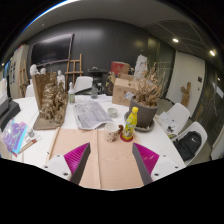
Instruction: Pour water
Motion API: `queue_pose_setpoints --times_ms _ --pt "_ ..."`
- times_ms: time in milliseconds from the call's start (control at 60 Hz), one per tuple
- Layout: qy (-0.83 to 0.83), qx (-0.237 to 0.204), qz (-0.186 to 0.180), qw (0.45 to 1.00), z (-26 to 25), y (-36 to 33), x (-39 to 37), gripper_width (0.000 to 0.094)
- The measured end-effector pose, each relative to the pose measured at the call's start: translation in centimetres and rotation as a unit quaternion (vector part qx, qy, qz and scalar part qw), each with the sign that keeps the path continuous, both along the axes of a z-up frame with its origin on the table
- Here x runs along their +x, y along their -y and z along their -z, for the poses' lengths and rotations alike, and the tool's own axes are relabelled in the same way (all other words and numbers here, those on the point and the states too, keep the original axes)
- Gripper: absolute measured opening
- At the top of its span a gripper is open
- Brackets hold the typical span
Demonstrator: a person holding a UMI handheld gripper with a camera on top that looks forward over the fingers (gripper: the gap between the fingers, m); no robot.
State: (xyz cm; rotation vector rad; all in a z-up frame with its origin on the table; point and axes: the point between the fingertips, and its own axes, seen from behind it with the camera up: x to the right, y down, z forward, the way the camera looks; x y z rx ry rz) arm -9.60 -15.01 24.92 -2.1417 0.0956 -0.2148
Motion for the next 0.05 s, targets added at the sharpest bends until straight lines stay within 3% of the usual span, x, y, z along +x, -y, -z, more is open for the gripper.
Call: queue_pose_setpoints --times_ms 50 --pt "-0.003 0.001 0.001 1.0 -0.11 0.05 -0.34 0.0861"
